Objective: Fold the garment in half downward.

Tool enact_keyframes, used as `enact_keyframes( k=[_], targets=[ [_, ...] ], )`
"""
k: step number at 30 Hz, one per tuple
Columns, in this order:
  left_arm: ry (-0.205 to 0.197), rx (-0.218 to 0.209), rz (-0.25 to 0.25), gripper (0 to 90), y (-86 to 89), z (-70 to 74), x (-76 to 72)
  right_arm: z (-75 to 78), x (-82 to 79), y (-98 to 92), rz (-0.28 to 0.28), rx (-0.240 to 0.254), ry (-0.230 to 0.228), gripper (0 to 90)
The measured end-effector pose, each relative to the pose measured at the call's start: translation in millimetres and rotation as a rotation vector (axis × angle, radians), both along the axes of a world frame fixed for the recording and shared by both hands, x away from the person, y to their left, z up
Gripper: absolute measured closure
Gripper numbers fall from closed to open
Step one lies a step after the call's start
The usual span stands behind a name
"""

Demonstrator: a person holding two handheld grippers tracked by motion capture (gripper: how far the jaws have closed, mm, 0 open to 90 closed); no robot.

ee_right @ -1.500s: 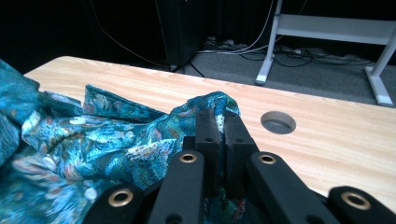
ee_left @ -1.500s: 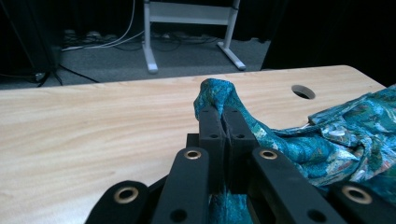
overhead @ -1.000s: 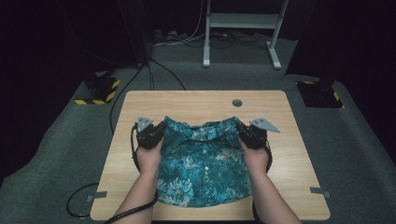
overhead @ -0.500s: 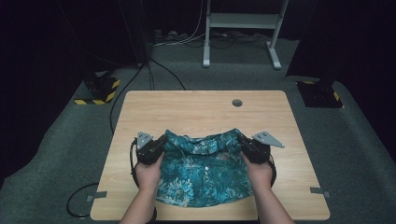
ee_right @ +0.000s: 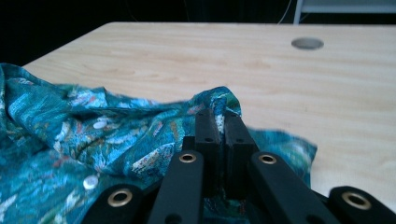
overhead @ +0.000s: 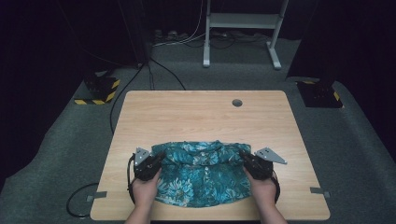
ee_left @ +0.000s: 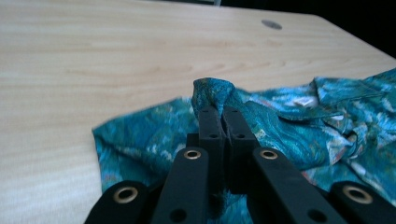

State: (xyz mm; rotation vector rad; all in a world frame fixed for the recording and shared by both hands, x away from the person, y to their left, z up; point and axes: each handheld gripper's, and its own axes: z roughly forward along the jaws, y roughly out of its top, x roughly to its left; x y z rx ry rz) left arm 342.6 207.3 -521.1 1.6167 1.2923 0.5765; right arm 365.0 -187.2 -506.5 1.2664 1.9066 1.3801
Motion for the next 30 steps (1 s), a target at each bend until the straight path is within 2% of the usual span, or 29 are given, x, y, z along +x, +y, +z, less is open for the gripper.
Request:
enact_keyframes(
  k=[7, 8, 13, 17, 19, 20, 25, 26, 30],
  targets=[
    [0.036, 0.023, -0.01, 87.8, -0.9, -4.7, -6.8, -10.7, -7.5, -3.2, 0.004, -0.02, 0.032, 86.9],
    [0.047, 0.038, -0.017, 87.8, -1.0, -5.0, -8.2, -13.7, -10.3, -3.4, 0.008, -0.035, 0.039, 86.8],
    [0.081, 0.064, -0.027, 87.7, 0.0, -7.3, -11.2, -19.7, -15.5, -4.8, 0.019, -0.061, 0.06, 86.6],
    [0.123, 0.101, -0.049, 87.5, 1.3, -10.0, -14.5, -28.3, -19.2, -8.5, 0.036, -0.098, 0.109, 85.9],
    [0.134, 0.111, -0.057, 87.4, 1.7, -10.6, -15.2, -29.8, -19.4, -9.1, 0.039, -0.103, 0.117, 85.8],
    [0.137, 0.116, -0.061, 87.3, 2.0, -10.9, -15.7, -32.4, -20.2, -10.0, 0.047, -0.119, 0.136, 85.7],
    [0.163, 0.148, -0.072, 86.8, 3.4, -11.9, -17.4, -35.1, -22.2, -9.7, 0.065, -0.148, 0.157, 84.9],
    [0.172, 0.167, -0.076, 86.6, 3.7, -13.0, -17.4, -36.1, -23.0, -8.6, 0.071, -0.166, 0.167, 84.2],
    [0.192, 0.174, -0.078, 84.3, 5.1, -17.8, -17.7, -37.1, -24.2, -7.5, 0.076, -0.179, 0.185, 81.7]
  ],
)
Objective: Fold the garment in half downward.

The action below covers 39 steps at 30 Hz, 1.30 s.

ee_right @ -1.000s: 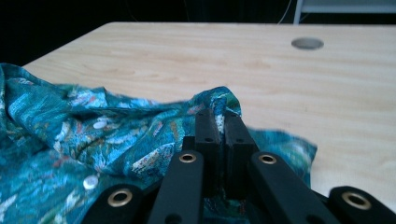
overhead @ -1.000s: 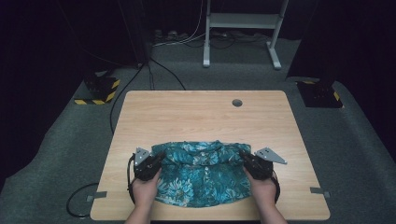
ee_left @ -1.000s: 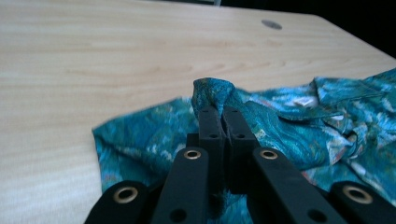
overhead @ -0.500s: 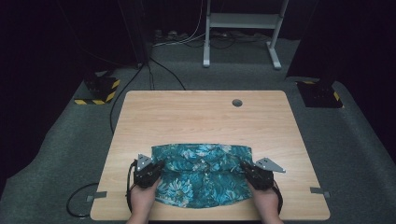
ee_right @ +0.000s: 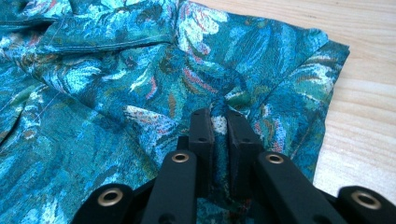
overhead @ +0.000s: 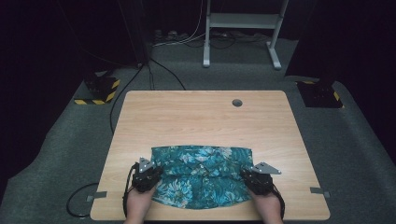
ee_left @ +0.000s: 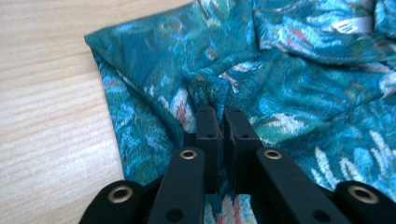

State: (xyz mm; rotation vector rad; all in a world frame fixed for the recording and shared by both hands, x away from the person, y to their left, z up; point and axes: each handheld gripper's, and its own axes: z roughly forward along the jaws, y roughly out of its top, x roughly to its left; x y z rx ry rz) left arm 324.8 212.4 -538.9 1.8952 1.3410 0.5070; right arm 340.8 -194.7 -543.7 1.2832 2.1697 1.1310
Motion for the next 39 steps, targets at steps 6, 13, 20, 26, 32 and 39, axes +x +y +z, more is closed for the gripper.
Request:
enact_keyframes(
  k=[6, 13, 20, 26, 32, 39],
  targets=[
    [0.007, -0.002, 0.001, 68.2, 2.2, -1.1, -0.4, -0.3, 0.5, -1.5, 0.004, -0.001, 0.012, 72.9],
    [-0.043, -0.096, -0.017, 43.8, 12.5, 13.8, 4.0, 12.0, 4.0, -9.4, -0.001, 0.056, -0.02, 57.3],
    [-0.059, -0.108, 0.019, 41.5, 30.4, 29.0, 37.1, 31.7, 31.7, -21.0, -0.033, 0.075, -0.054, 54.4],
    [-0.029, -0.046, 0.015, 41.3, 25.7, 24.5, 63.8, 28.0, 56.0, -17.9, -0.061, 0.047, -0.037, 54.5],
    [0.024, -0.017, 0.013, 42.3, 20.9, 11.8, 76.6, 13.5, 71.3, -12.3, -0.072, 0.001, 0.007, 53.9],
    [0.05, 0.028, -0.005, 54.3, 18.5, 4.7, 81.0, 6.9, 78.9, -10.2, -0.079, -0.046, 0.03, 54.4]
  ],
)
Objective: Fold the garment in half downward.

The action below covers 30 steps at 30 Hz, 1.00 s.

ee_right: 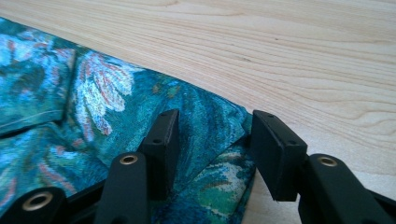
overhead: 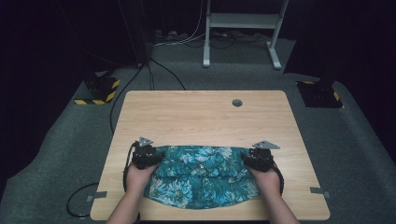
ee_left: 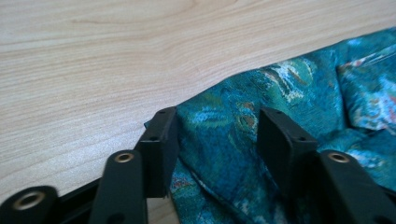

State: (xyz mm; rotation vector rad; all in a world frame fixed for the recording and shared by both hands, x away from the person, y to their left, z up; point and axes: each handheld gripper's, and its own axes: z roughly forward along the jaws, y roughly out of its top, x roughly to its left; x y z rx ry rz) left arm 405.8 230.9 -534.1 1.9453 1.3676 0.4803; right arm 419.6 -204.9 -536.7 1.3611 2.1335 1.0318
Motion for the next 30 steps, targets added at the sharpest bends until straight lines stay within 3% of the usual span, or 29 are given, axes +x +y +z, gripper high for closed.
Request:
enact_keyframes(
  k=[2, 3, 4, 5, 6, 9, 20, 22, 24, 30],
  targets=[
    [-0.001, 0.0, 0.0, 55.4, 0.1, -0.4, 0.7, -0.8, 1.4, 1.0, 0.006, -0.017, 0.001, 58.0],
    [-0.011, 0.0, 0.0, 57.3, -0.4, -1.3, 0.8, -0.6, 2.1, 1.6, 0.005, -0.026, 0.005, 65.8],
    [-0.011, 0.0, 0.0, 62.5, -0.4, -1.3, 0.8, -0.6, 2.1, 1.6, 0.005, -0.026, 0.005, 65.8],
    [-0.015, -0.004, -0.002, 65.4, -0.5, -1.8, 0.9, 0.3, 3.1, 2.1, 0.008, -0.047, 0.007, 76.5],
    [-0.019, -0.015, -0.009, 71.3, -0.5, -2.5, 0.9, 0.2, 3.5, 2.0, 0.013, -0.051, 0.008, 80.5],
    [-0.027, -0.018, -0.018, 77.3, -4.5, -3.0, 3.8, -0.1, 5.9, 1.8, 0.011, -0.047, 0.004, 84.0],
    [-0.015, -0.03, 0.017, 75.6, -9.0, -1.7, 23.1, 1.9, 30.8, -0.2, -0.015, -0.074, 0.005, 82.4],
    [-0.014, -0.028, 0.019, 69.7, -9.3, -1.1, 22.5, 2.1, 31.3, -0.1, -0.015, -0.076, 0.005, 81.1],
    [-0.02, -0.019, 0.026, 61.7, -9.7, 1.7, 20.6, 6.7, 29.8, -1.1, -0.033, -0.06, 0.002, 73.0],
    [-0.072, -0.027, 0.028, 49.5, -11.0, 21.4, 11.6, 25.6, 21.7, -0.4, -0.021, -0.031, -0.041, 64.5]
  ],
)
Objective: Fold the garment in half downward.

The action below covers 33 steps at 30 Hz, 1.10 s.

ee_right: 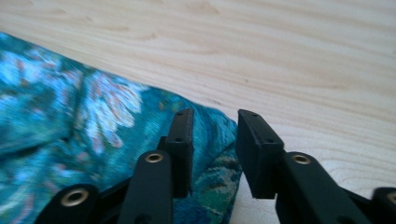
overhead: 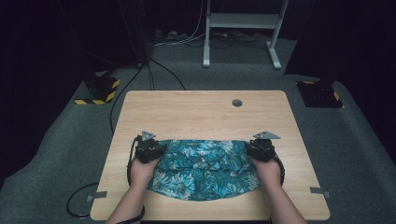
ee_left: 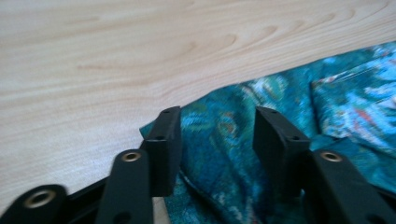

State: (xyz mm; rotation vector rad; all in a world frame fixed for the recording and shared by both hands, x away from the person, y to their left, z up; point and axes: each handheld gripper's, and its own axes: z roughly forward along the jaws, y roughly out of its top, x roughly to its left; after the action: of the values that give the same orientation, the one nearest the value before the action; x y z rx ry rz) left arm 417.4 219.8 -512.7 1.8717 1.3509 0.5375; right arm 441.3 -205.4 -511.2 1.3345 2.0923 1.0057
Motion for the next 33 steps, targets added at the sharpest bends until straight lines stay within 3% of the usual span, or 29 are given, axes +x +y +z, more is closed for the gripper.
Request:
enact_keyframes(
  k=[7, 15, 26, 31, 33],
  targets=[
    [-0.008, -0.025, 0.005, 35.5, -6.6, 15.2, -3.8, 14.4, -8.5, 8.5, 0.02, 0.03, -0.023, 55.0],
    [-0.02, -0.056, -0.057, 30.9, -29.5, 27.8, -6.2, 25.5, -11.5, 22.5, 0.06, 0.06, -0.023, 44.6],
    [0.003, -0.052, -0.102, 29.6, -56.0, 24.4, 1.9, 19.6, -6.8, 49.2, 0.113, 0.076, 0.007, 43.0],
    [0.036, -0.054, -0.116, 29.2, -66.9, 17.5, 8.8, 13.3, -4.1, 58.8, 0.13, 0.081, 0.027, 44.2],
    [0.068, -0.045, -0.134, 27.9, -73.7, 10.6, 12.9, 8.4, -1.5, 65.6, 0.132, 0.081, 0.041, 45.2]
  ],
)
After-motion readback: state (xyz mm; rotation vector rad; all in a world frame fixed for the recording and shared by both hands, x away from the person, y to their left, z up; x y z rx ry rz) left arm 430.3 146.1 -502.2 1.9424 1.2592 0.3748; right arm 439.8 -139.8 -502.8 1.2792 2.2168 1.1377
